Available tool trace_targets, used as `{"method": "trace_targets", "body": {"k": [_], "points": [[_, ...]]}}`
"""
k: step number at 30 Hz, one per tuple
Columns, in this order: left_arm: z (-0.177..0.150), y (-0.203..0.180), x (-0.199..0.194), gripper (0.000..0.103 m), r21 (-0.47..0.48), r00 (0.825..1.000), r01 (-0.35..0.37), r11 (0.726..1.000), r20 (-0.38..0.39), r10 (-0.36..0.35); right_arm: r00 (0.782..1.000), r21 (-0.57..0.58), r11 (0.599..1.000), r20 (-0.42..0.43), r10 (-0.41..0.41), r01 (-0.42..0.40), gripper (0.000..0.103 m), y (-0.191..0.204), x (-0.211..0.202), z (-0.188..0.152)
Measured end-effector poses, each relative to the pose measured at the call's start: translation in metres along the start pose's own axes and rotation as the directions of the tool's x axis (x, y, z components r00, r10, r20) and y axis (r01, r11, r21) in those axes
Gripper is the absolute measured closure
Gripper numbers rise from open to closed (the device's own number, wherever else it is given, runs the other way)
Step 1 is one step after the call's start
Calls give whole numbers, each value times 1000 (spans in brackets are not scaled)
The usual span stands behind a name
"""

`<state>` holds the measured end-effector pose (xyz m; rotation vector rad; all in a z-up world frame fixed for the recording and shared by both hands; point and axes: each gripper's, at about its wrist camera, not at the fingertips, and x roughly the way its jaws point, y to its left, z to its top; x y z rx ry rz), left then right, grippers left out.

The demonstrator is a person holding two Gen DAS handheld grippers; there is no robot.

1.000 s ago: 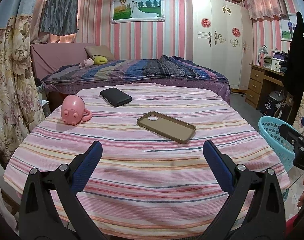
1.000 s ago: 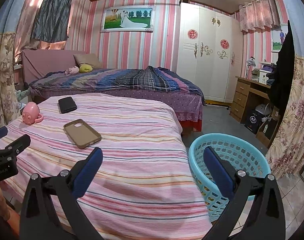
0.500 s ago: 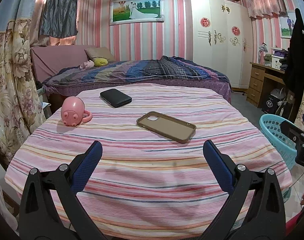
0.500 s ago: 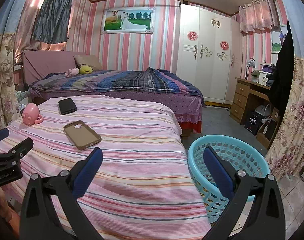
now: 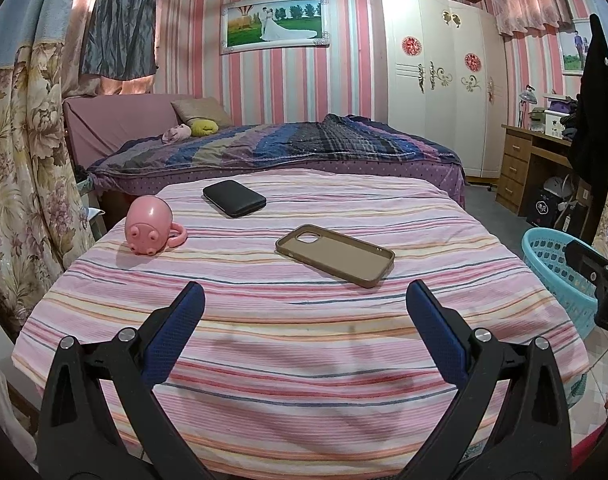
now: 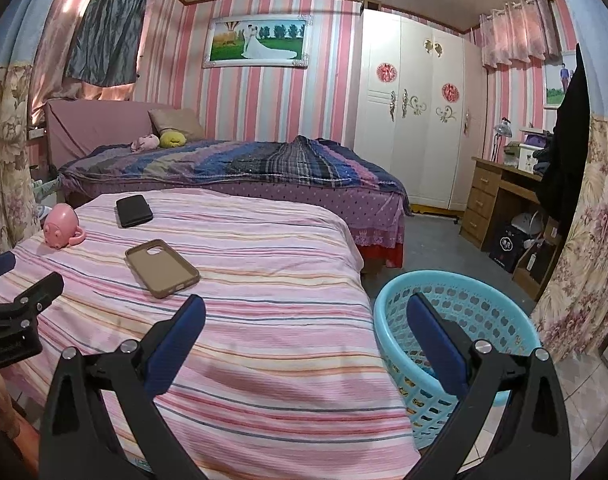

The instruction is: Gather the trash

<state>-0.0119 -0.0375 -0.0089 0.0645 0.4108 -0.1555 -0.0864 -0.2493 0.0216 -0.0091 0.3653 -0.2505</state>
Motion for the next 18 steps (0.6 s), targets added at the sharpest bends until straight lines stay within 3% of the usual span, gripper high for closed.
{"method": "trace_targets", "body": {"k": [18], "points": [[-1, -1, 1, 6, 7, 1000, 1, 1000, 2, -1, 1000, 0, 1000, 3, 0, 0, 5, -2, -1, -3]]}}
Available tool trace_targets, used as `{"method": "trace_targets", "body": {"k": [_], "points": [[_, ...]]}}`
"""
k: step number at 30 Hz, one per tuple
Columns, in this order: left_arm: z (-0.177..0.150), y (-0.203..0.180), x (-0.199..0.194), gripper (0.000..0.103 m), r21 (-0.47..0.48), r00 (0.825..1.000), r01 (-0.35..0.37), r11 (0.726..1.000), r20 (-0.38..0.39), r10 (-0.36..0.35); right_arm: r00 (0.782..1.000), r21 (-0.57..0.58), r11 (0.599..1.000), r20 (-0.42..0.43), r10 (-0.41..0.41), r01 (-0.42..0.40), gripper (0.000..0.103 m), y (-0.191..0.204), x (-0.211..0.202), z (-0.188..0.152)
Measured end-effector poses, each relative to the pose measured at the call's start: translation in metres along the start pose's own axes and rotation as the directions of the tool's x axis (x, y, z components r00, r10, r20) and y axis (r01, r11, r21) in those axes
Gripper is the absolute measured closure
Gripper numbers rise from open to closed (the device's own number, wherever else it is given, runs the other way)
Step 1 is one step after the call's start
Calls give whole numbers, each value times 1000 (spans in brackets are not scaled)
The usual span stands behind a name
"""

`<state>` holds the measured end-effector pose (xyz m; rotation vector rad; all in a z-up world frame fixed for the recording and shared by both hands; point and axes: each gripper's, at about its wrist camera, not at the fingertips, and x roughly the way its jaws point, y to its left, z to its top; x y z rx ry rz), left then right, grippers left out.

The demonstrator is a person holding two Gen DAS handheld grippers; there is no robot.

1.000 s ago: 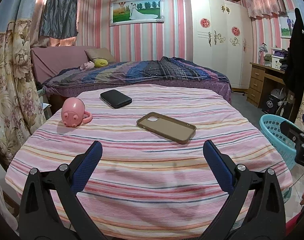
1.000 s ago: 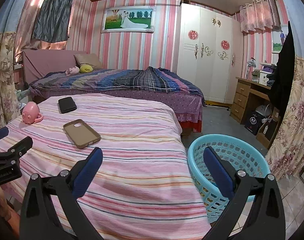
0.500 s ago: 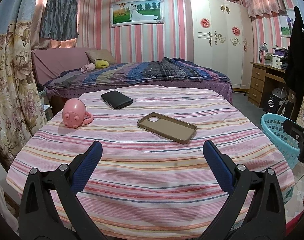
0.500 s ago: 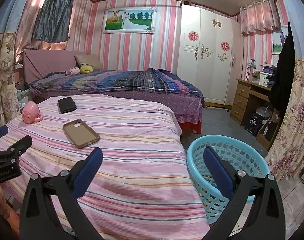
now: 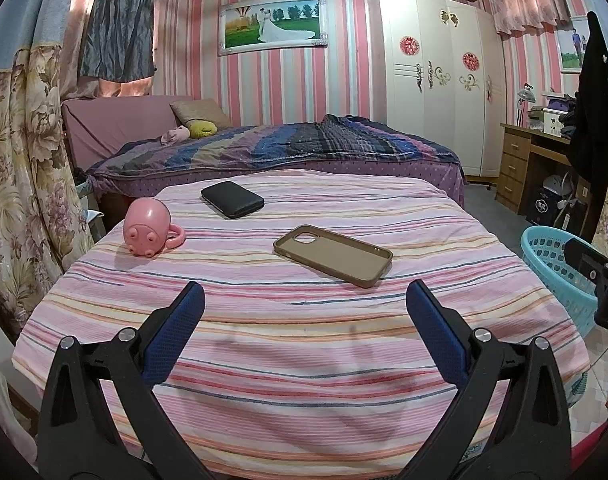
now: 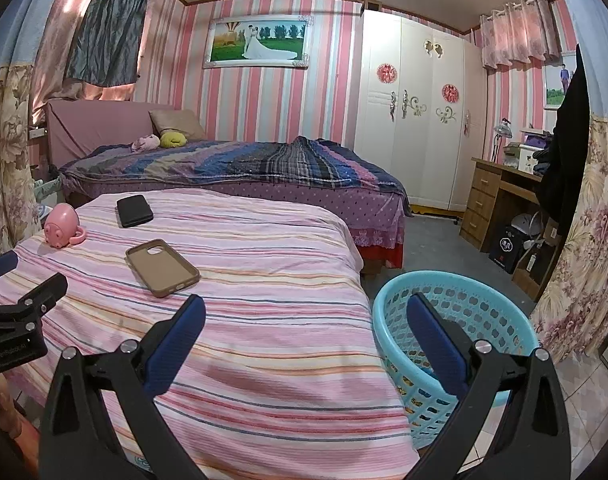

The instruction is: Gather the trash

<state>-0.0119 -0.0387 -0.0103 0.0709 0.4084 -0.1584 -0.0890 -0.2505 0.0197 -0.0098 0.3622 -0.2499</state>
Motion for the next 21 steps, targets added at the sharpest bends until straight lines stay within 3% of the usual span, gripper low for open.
{"method": "trace_targets", "body": {"k": [21], "points": [[1, 2, -3, 6, 0, 1000, -3, 1000, 7, 3, 1000, 2, 1000, -8, 2, -2, 5, 0, 2, -2]]}}
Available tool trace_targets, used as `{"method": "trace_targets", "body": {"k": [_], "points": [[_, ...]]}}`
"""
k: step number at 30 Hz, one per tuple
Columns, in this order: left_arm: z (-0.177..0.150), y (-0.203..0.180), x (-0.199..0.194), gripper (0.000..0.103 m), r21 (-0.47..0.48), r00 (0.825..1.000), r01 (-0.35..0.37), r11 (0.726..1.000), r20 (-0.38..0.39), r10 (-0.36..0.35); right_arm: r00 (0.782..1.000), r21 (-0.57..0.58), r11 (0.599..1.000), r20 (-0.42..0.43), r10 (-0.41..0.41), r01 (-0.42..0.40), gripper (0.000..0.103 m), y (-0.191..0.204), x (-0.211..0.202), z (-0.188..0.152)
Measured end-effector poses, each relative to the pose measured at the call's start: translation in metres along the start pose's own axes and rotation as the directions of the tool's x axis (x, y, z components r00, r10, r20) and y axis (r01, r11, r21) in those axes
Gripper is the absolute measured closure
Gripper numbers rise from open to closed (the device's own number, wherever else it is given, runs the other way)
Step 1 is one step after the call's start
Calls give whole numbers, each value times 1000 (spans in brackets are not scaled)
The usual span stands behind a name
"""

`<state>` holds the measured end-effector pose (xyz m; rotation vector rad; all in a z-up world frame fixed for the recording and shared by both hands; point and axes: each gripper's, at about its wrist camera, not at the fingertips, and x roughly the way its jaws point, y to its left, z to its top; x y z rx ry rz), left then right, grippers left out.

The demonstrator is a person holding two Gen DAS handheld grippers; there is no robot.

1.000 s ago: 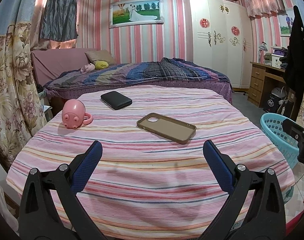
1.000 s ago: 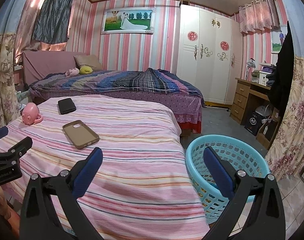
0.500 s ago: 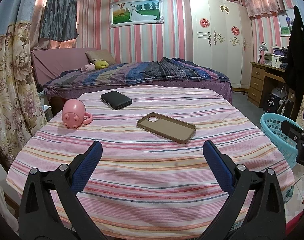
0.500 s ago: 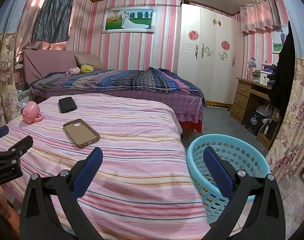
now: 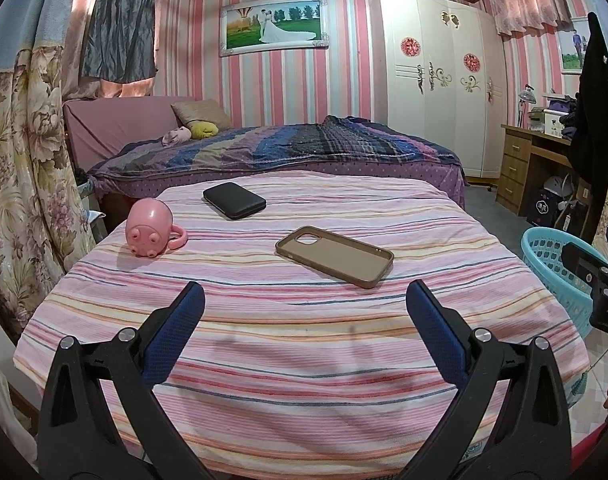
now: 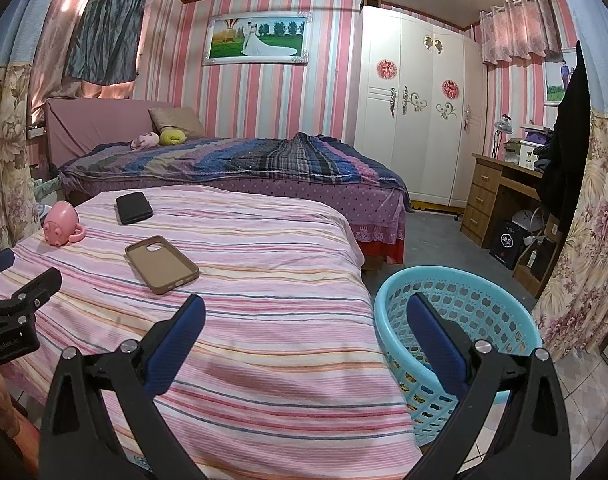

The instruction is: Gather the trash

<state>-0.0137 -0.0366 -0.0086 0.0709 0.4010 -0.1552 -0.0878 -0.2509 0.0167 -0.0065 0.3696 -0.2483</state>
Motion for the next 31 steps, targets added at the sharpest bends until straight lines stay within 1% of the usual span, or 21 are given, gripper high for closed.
{"method": "trace_targets", "body": {"k": [21, 26, 31], "points": [[0, -1, -1, 6, 3, 1000, 0, 1000, 0, 0, 1000, 7, 1000, -5, -4, 4, 5, -5, 1, 1], [-1, -2, 0, 6, -3, 1000, 13, 1000, -11, -13, 1000, 5, 1000, -4, -4, 4, 5, -5, 1, 1], [-2, -2, 2, 6, 0, 1000, 12, 1000, -17, -12, 1000, 6, 1000, -6, -4, 4, 5, -5, 2, 1]]}}
